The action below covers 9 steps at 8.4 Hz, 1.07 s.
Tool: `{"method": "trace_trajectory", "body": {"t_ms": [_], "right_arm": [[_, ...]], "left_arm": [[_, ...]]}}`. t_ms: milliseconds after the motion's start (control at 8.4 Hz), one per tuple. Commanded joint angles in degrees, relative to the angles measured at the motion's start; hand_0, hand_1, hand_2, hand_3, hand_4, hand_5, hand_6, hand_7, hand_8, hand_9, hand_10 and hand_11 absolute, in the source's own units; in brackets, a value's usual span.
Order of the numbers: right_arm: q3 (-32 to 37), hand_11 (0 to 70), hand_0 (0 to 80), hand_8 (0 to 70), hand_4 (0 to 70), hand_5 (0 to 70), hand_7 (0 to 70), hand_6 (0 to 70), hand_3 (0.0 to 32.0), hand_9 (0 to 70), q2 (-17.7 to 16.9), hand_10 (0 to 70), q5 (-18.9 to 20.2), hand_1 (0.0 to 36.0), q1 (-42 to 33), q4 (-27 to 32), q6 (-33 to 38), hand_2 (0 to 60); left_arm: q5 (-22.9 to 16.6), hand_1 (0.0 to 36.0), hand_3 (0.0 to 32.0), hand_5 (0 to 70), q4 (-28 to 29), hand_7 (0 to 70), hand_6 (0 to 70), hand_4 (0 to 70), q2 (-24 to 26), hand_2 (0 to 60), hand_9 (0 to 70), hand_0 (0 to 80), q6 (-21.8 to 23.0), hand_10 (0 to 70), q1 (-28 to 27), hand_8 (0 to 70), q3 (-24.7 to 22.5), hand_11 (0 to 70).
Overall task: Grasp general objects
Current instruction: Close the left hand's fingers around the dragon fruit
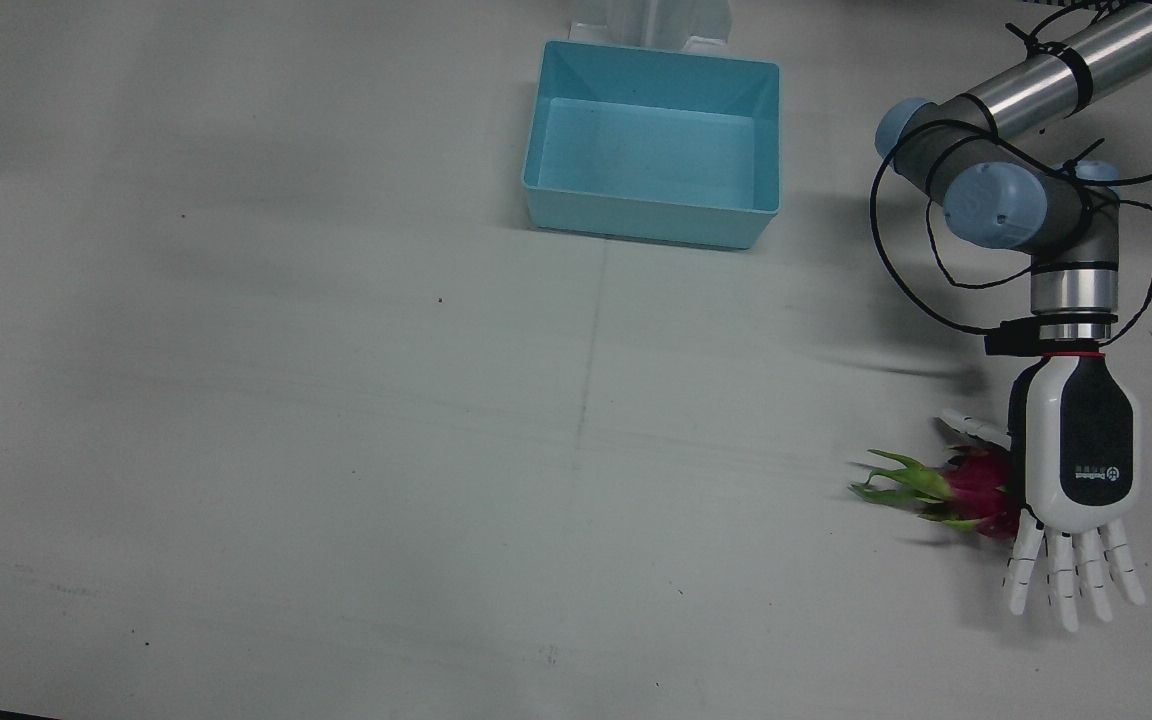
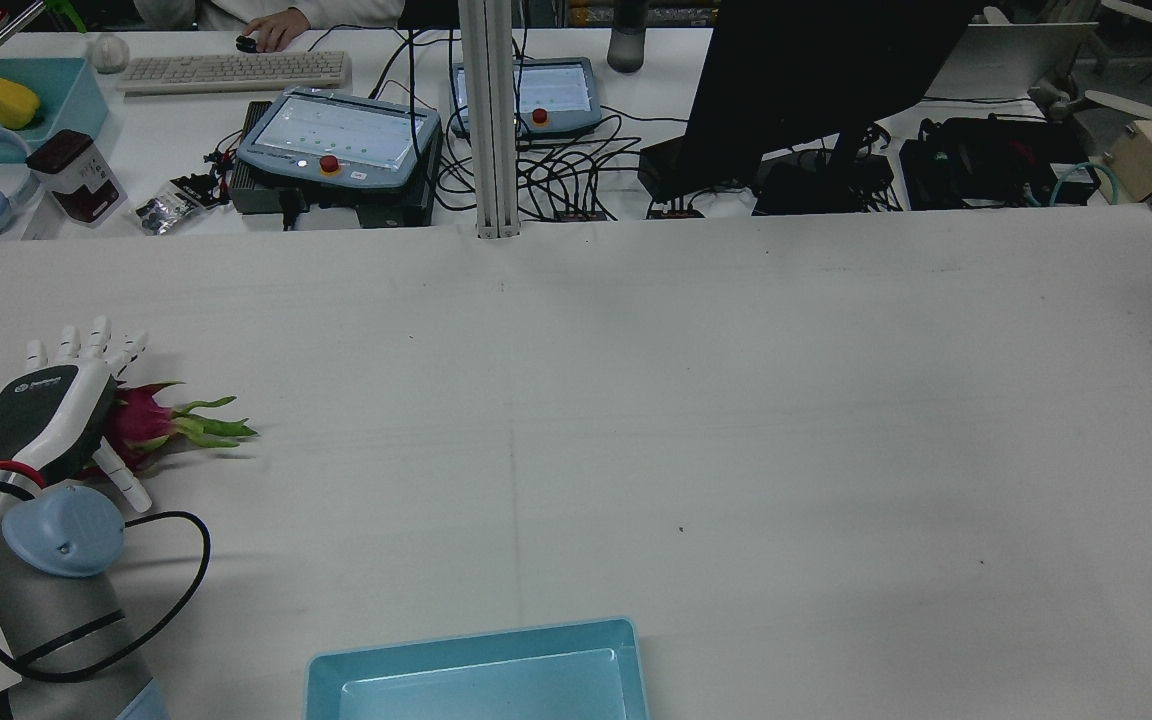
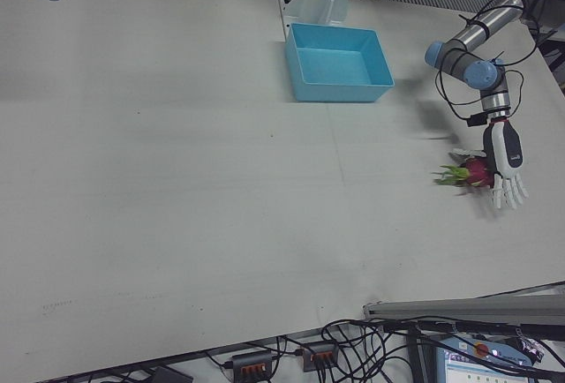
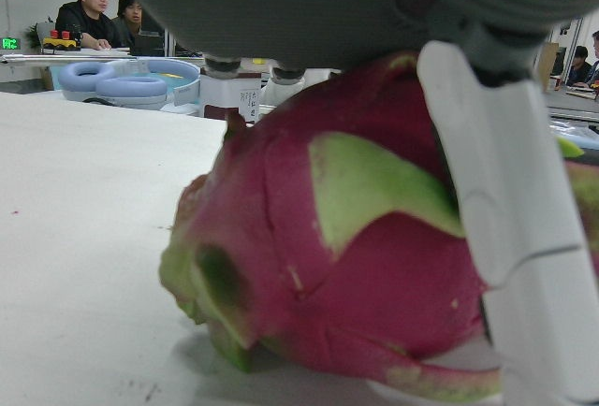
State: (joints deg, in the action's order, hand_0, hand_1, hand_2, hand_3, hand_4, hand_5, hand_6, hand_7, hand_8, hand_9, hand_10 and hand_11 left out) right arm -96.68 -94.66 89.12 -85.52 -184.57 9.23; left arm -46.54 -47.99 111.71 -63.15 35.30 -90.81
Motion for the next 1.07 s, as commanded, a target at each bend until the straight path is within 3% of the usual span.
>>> {"method": "trace_trajectory", "body": {"t_ms": [0, 119, 238, 595, 833, 952], "right_arm": [[0.1, 0.0, 0.0, 0.0, 0.0, 0.0, 0.0, 0.0, 0.0, 0.0, 0.0, 0.0, 0.0, 0.0, 0.0, 0.0, 0.0, 0.0], [0.1, 0.0, 0.0, 0.0, 0.0, 0.0, 0.0, 0.0, 0.0, 0.0, 0.0, 0.0, 0.0, 0.0, 0.0, 0.0, 0.0, 0.0], [0.1, 0.0, 0.0, 0.0, 0.0, 0.0, 0.0, 0.0, 0.0, 0.0, 0.0, 0.0, 0.0, 0.0, 0.0, 0.0, 0.0, 0.0], [0.1, 0.0, 0.0, 0.0, 0.0, 0.0, 0.0, 0.0, 0.0, 0.0, 0.0, 0.0, 0.0, 0.0, 0.0, 0.0, 0.0, 0.0], [0.1, 0.0, 0.0, 0.0, 0.0, 0.0, 0.0, 0.0, 0.0, 0.0, 0.0, 0.0, 0.0, 0.0, 0.0, 0.0, 0.0, 0.0], [0.1, 0.0, 0.0, 0.0, 0.0, 0.0, 0.0, 0.0, 0.0, 0.0, 0.0, 0.0, 0.0, 0.0, 0.0, 0.0, 0.0, 0.0]], "left_arm": [[0.0, 22.6, 0.0, 70.0, 0.0, 6.5, 8.8, 2.5, 0.0, 30.4, 0.0, 50.8, -0.4, 0.0, -0.1, 1.2, 0.0, 0.9], [0.1, 28.2, 0.0, 70.0, 0.0, 7.0, 9.0, 3.6, -0.1, 53.6, 0.0, 50.7, -0.4, 0.0, -0.1, 2.7, 0.0, 1.8], [0.2, 28.7, 0.0, 70.0, 0.1, 6.7, 8.8, 5.5, -0.1, 59.8, 0.0, 49.9, -0.4, 0.1, -0.1, 3.9, 0.1, 2.1], [0.4, 35.6, 0.0, 70.0, 1.9, 14.9, 13.1, 11.8, -0.2, 60.0, 4.1, 47.6, -0.6, 2.2, -0.1, 7.0, 0.9, 5.3], [0.6, 32.9, 0.0, 70.0, 4.1, 8.7, 11.8, 15.4, -0.3, 60.0, 4.1, 46.0, -0.6, 5.6, -0.1, 6.6, 1.9, 9.8], [0.8, 24.4, 0.0, 70.0, 4.7, 7.6, 10.4, 15.3, -0.3, 60.0, 2.3, 41.9, -0.6, 6.1, -0.1, 3.8, 1.9, 10.1]]}}
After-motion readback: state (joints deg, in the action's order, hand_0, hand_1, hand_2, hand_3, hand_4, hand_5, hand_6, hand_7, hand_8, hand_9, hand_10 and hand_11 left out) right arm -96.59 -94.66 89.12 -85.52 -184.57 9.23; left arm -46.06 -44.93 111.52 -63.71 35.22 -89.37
